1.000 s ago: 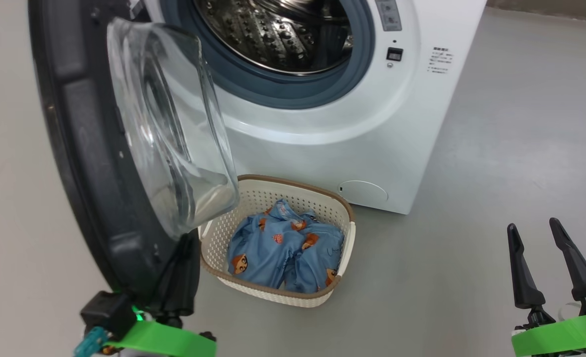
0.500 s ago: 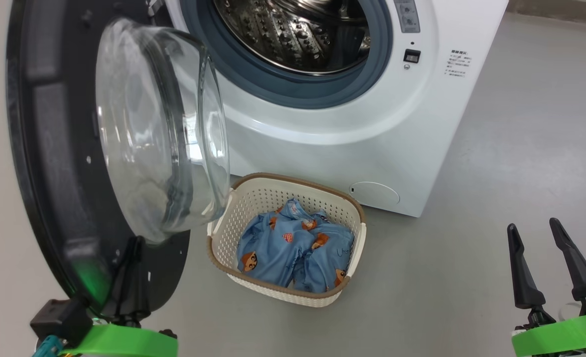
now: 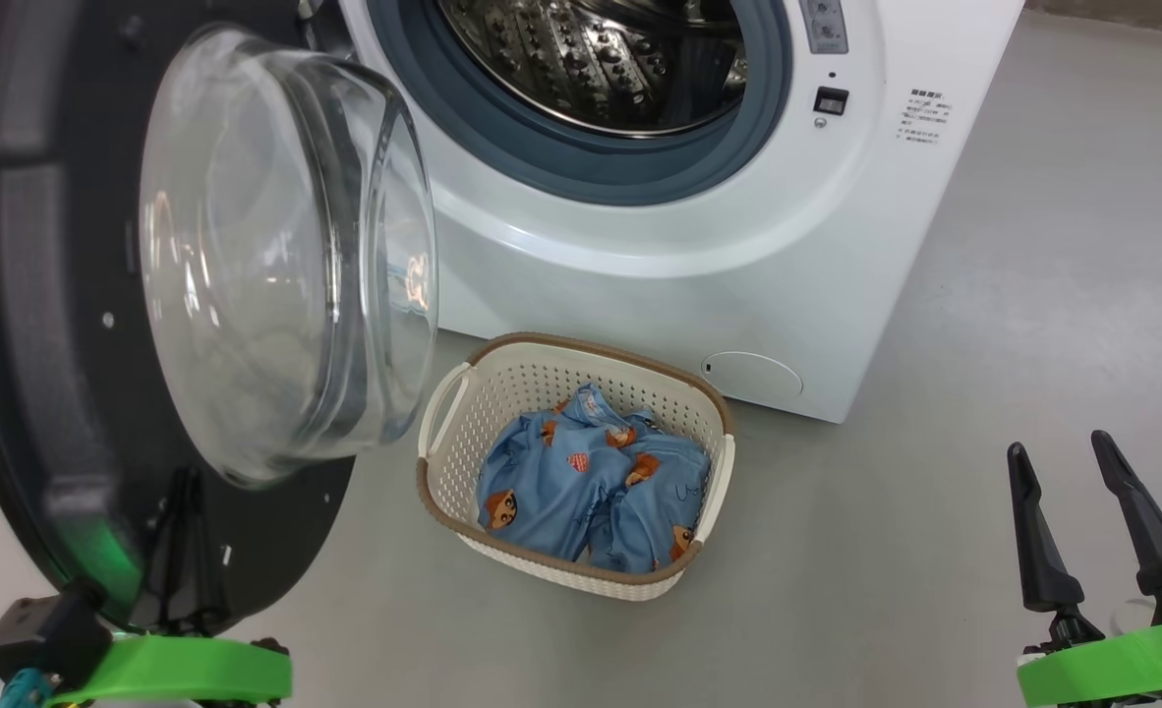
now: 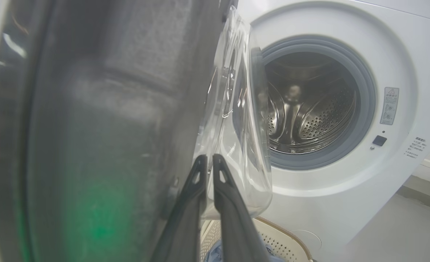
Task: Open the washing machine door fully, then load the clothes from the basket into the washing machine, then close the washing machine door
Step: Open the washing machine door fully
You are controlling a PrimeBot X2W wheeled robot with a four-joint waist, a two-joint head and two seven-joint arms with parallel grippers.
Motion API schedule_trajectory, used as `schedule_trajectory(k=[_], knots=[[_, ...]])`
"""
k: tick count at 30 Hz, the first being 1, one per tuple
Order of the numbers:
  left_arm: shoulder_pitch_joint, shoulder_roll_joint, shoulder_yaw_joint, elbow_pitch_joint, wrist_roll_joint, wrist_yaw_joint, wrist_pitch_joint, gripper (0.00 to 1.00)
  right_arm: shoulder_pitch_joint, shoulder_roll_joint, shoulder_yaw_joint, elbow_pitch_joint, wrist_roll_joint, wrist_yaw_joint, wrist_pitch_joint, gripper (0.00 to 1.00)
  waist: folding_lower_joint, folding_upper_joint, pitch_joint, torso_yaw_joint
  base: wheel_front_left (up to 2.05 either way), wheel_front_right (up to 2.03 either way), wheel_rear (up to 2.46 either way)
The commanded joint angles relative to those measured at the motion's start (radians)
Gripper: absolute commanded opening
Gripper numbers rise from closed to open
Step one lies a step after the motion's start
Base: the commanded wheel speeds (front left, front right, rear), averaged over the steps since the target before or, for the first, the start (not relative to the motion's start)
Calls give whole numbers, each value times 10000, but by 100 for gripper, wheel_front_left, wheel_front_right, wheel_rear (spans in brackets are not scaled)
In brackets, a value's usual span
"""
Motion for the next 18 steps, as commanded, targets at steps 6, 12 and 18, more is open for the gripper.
schedule_trajectory(k=[6, 12, 18], knots=[[-323, 569, 764, -107, -106, 192, -84, 0, -128, -266, 214, -275, -109, 71, -122, 100, 0, 0, 17, 31, 0, 0, 0], [-471, 774, 1096, 137, -186, 210, -144, 0, -159, -279, 245, -308, -109, 71, -122, 100, 0, 0, 56, 78, 0, 0, 0], [-812, 1004, 1334, 575, -186, 136, -203, 0, -228, -351, 303, -366, -106, 71, -122, 100, 0, 0, 159, 137, 0, 0, 0]])
